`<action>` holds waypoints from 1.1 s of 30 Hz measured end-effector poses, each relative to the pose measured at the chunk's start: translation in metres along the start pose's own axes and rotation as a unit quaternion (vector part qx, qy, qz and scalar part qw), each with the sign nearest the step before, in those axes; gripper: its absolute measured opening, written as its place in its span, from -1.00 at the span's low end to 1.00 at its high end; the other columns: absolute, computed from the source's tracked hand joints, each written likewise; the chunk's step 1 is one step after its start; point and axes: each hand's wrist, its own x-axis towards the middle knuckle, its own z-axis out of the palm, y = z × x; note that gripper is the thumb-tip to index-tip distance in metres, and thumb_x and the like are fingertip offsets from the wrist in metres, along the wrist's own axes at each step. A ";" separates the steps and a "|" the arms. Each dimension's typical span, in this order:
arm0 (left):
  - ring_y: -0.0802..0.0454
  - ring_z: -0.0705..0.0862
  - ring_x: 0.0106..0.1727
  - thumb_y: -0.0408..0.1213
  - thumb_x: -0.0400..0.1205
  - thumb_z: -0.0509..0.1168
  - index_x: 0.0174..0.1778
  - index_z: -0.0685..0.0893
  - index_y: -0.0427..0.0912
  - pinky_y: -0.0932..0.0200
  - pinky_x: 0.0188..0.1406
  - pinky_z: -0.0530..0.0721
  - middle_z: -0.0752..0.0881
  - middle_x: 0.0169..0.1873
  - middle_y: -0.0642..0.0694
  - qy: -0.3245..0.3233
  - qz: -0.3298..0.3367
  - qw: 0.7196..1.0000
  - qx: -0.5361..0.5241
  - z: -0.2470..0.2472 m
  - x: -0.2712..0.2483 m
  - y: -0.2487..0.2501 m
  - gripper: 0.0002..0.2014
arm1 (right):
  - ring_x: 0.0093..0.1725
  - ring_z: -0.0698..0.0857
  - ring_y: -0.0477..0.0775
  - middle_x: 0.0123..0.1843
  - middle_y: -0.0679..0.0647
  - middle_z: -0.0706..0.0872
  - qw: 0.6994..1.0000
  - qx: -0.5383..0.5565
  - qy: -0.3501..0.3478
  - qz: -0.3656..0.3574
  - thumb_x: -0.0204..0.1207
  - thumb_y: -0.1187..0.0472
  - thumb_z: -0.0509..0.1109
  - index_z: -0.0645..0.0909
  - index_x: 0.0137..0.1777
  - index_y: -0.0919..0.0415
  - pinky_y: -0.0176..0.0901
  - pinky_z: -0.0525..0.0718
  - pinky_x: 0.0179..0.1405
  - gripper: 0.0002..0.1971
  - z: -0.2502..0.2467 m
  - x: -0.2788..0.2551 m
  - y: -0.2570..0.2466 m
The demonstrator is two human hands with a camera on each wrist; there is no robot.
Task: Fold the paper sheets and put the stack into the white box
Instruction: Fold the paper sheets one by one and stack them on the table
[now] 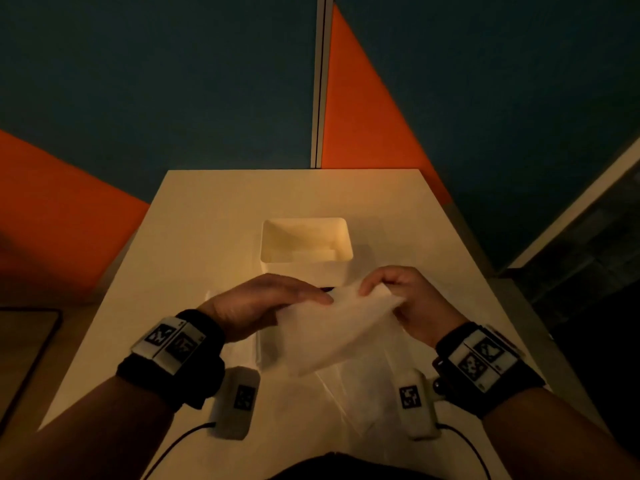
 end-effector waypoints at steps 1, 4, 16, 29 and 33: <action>0.06 0.72 0.16 -0.15 0.39 0.43 0.10 0.78 -0.17 0.25 0.06 0.68 0.76 0.15 0.01 0.001 0.005 1.000 0.015 0.002 0.003 0.000 -0.63 | -0.31 0.69 -0.05 -0.32 0.07 0.71 1.000 -0.021 -0.017 -0.006 0.45 0.58 0.25 0.71 -0.52 0.12 -0.23 0.63 -0.33 -0.55 0.003 0.001 -0.003; 0.15 0.70 0.19 -0.36 0.50 0.40 -0.05 0.83 -0.07 0.33 0.11 0.63 0.76 0.14 0.02 0.001 0.024 0.998 0.058 0.009 0.010 -0.002 -0.82 | -0.38 0.69 -0.13 -0.41 0.00 0.74 0.996 -0.062 -0.061 -0.013 0.45 0.55 0.32 0.72 -0.52 0.10 -0.29 0.65 -0.35 -0.56 0.012 0.005 -0.006; -0.11 0.75 -0.09 -0.45 0.62 0.27 -0.03 0.79 -0.19 0.08 -0.15 0.77 0.79 -0.07 -0.18 0.184 0.045 0.982 0.018 -0.010 0.005 -0.025 -0.81 | -0.10 0.69 0.06 -0.03 0.14 0.73 0.970 -0.228 0.062 0.056 0.56 0.35 0.32 0.60 0.16 0.19 -0.17 0.56 -0.20 -0.79 -0.031 0.031 0.002; -0.25 0.68 0.05 -0.39 0.50 0.44 0.27 0.65 -0.02 -0.21 0.15 0.67 0.63 0.16 -0.17 0.441 -0.071 0.883 0.143 -0.071 -0.011 -0.099 -0.58 | 0.43 0.40 0.17 0.45 0.03 0.32 0.675 -0.716 -0.097 0.147 0.23 -0.14 0.57 0.23 0.52 -0.04 0.16 0.41 0.37 -0.11 -0.064 0.044 0.066; -0.16 0.66 -0.08 -0.43 0.46 0.45 0.24 0.69 -0.08 0.01 0.05 0.63 0.70 0.09 -0.27 0.456 -0.082 0.855 0.232 -0.075 -0.014 -0.114 -0.58 | 0.37 0.44 0.25 0.41 0.15 0.32 0.707 -0.686 -0.063 0.163 0.31 -0.21 0.48 0.29 0.46 0.04 0.12 0.53 0.29 -0.23 -0.061 0.045 0.076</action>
